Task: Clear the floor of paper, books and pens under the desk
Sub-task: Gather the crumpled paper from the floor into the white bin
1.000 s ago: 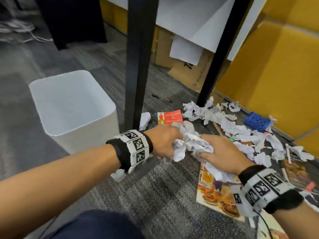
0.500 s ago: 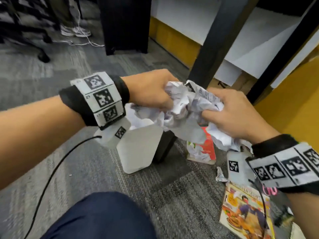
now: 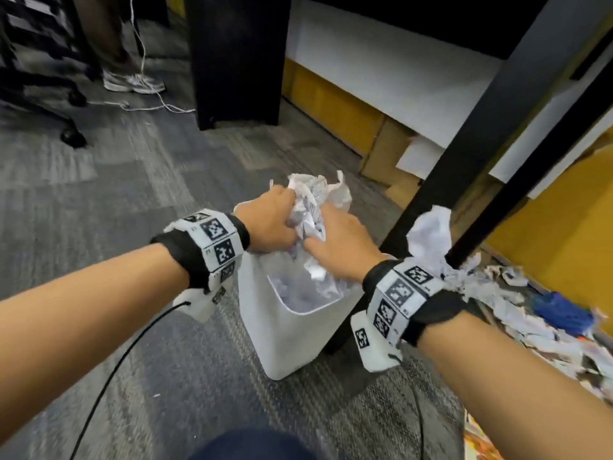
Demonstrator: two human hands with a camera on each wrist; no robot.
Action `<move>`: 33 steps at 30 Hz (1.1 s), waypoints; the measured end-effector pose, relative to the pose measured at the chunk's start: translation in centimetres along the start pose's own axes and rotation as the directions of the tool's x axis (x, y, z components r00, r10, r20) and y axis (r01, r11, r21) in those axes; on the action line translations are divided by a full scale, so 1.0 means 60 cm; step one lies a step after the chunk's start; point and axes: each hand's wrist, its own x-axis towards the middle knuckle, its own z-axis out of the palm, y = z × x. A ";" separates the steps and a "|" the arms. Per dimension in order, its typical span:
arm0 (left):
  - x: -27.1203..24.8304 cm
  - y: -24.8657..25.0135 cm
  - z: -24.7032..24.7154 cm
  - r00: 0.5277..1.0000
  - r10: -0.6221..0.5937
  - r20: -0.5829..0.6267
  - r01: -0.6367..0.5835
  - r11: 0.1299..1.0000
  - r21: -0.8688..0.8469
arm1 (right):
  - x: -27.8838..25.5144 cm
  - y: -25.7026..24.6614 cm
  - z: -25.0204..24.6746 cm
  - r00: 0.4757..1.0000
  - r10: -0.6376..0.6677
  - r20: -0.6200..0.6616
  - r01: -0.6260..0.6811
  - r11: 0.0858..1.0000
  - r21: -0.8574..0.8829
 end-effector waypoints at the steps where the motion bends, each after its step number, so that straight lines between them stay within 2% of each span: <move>1: 0.004 -0.007 0.016 1.000 -0.011 0.029 0.009 0.997 0.075 | 0.005 0.003 0.018 0.994 0.022 0.107 -0.023 1.000 0.006; 3: 0.008 -0.004 0.041 0.992 0.023 0.126 -0.048 0.979 0.198 | 0.008 0.011 0.043 0.950 0.056 0.307 -0.064 0.998 0.015; 5: 0.014 -0.002 0.066 0.978 -0.006 0.208 -0.031 0.984 0.173 | 0.009 0.010 0.057 0.894 0.110 0.435 -0.067 0.991 -0.113; 6: 0.018 0.001 0.070 0.976 -0.022 0.217 -0.018 0.983 0.181 | 0.009 0.008 0.061 0.862 0.146 0.485 -0.075 0.984 -0.164; 8: 0.026 0.008 0.065 0.976 0.031 0.216 -0.065 0.986 0.151 | 0.013 -0.002 0.066 0.784 0.215 0.582 -0.063 0.961 -0.270; 9: 0.030 0.010 0.061 0.980 0.053 0.193 -0.076 0.991 0.114 | 0.013 -0.007 0.068 0.758 0.237 0.608 -0.053 0.951 -0.304; 12: 0.034 0.007 0.044 1.000 0.011 0.023 -0.014 0.992 0.122 | 0.009 -0.024 0.068 0.709 0.170 0.684 0.152 0.911 -0.384; 14: 0.041 0.003 0.038 0.996 -0.030 -0.082 0.036 0.996 0.079 | 0.008 -0.034 0.067 0.700 0.145 0.700 0.205 0.897 -0.391; 15: 0.043 0.003 0.034 0.993 -0.025 -0.112 0.033 0.997 0.064 | 0.007 -0.042 0.061 0.719 0.121 0.684 0.212 0.900 -0.382; 17: 0.047 0.004 0.026 0.991 -0.013 -0.131 0.015 1.000 0.014 | 0.009 -0.052 0.044 0.799 0.033 0.601 0.235 0.902 -0.362; 19: 0.054 0.009 0.017 0.992 0.013 -0.127 -0.016 1.000 -0.026 | -0.001 -0.065 0.011 0.885 -0.077 0.459 0.278 0.880 -0.386; 21: 0.057 0.012 0.011 0.994 0.026 -0.110 -0.028 0.999 -0.019 | -0.018 -0.071 -0.024 0.945 -0.157 0.286 0.287 0.816 -0.501; 23: 0.058 0.015 0.007 0.994 0.027 -0.102 -0.026 1.000 0.009 | -0.040 -0.065 -0.055 0.957 -0.241 0.163 0.288 0.693 -0.661; 24: 0.057 0.015 0.007 0.994 0.025 -0.104 -0.022 0.999 0.028 | -0.050 -0.056 -0.066 0.963 -0.229 0.143 0.258 0.627 -0.735; 26: 0.056 0.012 0.012 0.997 0.001 -0.080 0.004 0.999 0.054 | -0.061 -0.029 -0.084 0.988 -0.068 0.136 0.151 0.563 -0.813; 28: 0.053 0.010 0.022 0.999 -0.031 -0.031 0.033 0.997 0.074 | -0.061 0.002 -0.089 0.987 0.067 0.149 0.084 0.573 -0.815; 30: 0.047 0.011 0.028 0.999 -0.053 0.005 0.052 0.994 0.098 | -0.059 0.023 -0.089 0.989 0.023 0.143 0.097 0.628 -0.772; 33: 0.041 0.013 0.034 0.999 -0.040 0.013 0.038 0.986 0.159 | -0.059 0.024 -0.092 0.993 -0.117 -0.015 0.072 0.700 -0.710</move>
